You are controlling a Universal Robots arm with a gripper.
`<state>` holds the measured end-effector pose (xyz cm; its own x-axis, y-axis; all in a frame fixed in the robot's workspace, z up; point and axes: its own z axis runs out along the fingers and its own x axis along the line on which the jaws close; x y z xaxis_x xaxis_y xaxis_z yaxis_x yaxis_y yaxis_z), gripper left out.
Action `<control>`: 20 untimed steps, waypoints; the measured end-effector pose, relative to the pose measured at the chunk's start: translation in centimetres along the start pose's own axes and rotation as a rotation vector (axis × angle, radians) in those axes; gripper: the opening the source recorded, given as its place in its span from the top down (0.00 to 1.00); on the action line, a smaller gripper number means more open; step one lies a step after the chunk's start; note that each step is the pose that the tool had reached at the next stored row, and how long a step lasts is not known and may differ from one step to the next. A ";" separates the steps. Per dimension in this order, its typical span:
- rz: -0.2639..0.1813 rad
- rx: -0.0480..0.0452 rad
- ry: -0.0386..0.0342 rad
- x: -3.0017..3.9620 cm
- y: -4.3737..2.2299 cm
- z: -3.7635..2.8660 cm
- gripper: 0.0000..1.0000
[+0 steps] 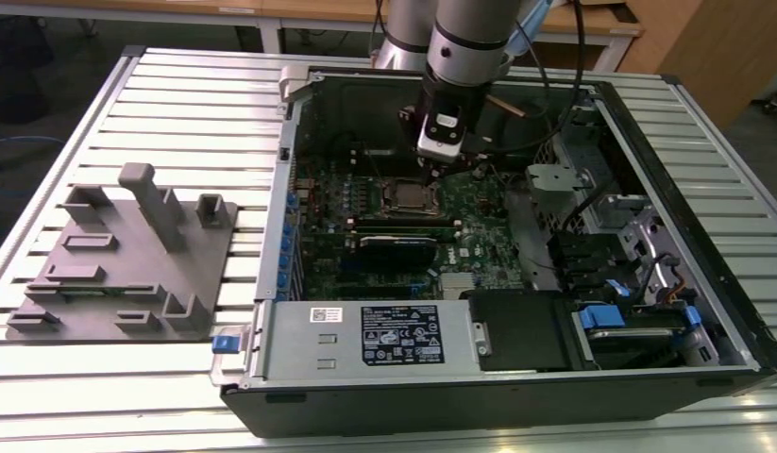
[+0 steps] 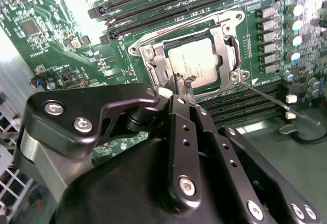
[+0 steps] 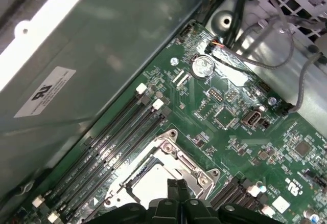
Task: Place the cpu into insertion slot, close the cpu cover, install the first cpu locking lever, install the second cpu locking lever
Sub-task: 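Close the cpu cover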
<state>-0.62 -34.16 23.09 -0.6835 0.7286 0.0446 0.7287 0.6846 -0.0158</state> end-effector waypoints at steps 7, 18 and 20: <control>-0.111 0.0049 -0.0021 0.00 0.00 0.01 0.89; -0.194 0.0014 -0.0110 -0.01 -0.01 0.10 0.89; -0.195 0.0011 -0.0115 -0.01 -0.01 0.10 0.89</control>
<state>-0.62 -34.17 22.98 -0.8119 0.5827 0.0356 0.5828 0.8126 -0.0091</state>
